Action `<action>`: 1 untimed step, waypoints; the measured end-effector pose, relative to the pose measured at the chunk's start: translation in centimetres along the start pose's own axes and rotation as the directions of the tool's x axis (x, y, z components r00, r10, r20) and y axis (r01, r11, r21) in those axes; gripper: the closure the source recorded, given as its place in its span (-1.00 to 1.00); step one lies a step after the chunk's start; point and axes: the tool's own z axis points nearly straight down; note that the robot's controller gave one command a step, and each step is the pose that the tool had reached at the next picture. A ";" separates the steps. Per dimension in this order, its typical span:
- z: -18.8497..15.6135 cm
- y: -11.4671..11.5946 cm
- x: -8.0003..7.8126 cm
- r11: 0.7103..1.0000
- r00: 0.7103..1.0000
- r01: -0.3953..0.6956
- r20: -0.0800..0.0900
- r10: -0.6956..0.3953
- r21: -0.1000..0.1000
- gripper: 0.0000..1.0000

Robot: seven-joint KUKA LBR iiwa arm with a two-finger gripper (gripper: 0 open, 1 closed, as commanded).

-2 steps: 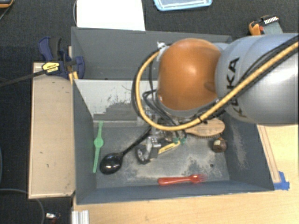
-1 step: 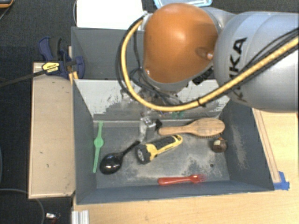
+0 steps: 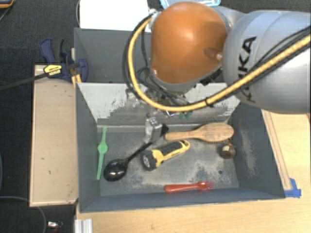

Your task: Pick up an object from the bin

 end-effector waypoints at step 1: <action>3.1 -1.7 -0.2 0.988 0.988 -0.155 -0.013 0.155 0.003 -1.00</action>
Offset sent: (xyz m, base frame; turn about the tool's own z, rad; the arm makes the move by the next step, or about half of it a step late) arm 0.0219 0.0389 -0.1223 0.1143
